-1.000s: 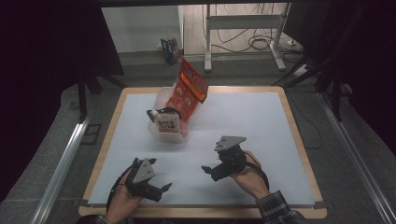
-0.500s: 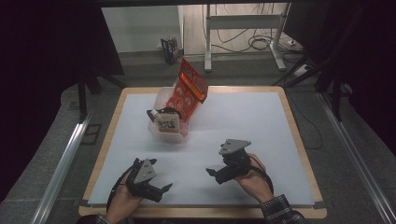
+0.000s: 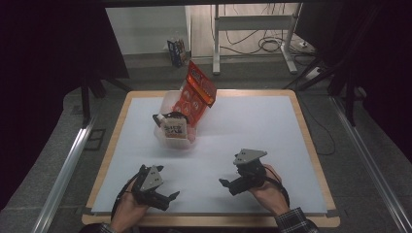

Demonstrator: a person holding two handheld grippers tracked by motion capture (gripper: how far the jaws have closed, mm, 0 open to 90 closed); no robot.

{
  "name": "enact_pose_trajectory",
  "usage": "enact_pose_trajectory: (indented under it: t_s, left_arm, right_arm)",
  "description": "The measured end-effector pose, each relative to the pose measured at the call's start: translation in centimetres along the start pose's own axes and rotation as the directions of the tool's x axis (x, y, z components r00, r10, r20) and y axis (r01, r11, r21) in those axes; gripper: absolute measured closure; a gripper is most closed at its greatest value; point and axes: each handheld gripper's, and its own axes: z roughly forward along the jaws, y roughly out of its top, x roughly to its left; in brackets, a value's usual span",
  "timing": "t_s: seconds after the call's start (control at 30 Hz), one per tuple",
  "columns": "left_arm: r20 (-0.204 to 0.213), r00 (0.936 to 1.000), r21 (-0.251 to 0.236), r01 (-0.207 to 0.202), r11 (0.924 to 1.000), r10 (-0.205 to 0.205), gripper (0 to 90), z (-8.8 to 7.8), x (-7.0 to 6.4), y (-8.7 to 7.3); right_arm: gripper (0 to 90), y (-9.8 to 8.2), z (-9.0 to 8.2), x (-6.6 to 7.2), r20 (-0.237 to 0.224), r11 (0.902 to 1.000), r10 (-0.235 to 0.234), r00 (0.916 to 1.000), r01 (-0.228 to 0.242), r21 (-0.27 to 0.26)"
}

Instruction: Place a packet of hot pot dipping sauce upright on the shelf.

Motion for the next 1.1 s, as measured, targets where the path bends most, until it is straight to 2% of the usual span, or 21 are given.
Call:
enact_pose_trajectory:
  t_s: [0.6,1.1]
  left_arm:
    - [0.001,0.9999,0.014,-0.012,0.9998,0.012,0.3,0.2,-0.2,0.0]
    - [0.004,0.9999,0.018,-0.016,0.9997,0.016,0.3,0.3,-0.3,0.0]
  right_arm:
    - [0.0,-1.7,-1.7,-0.2,0.047,0.9987,0.05,0.9976,-0.05,0.0]
    - [0.0,-3.2,-3.4,-0.5,0.093,0.9984,0.055,0.9942,-0.056,0.009]
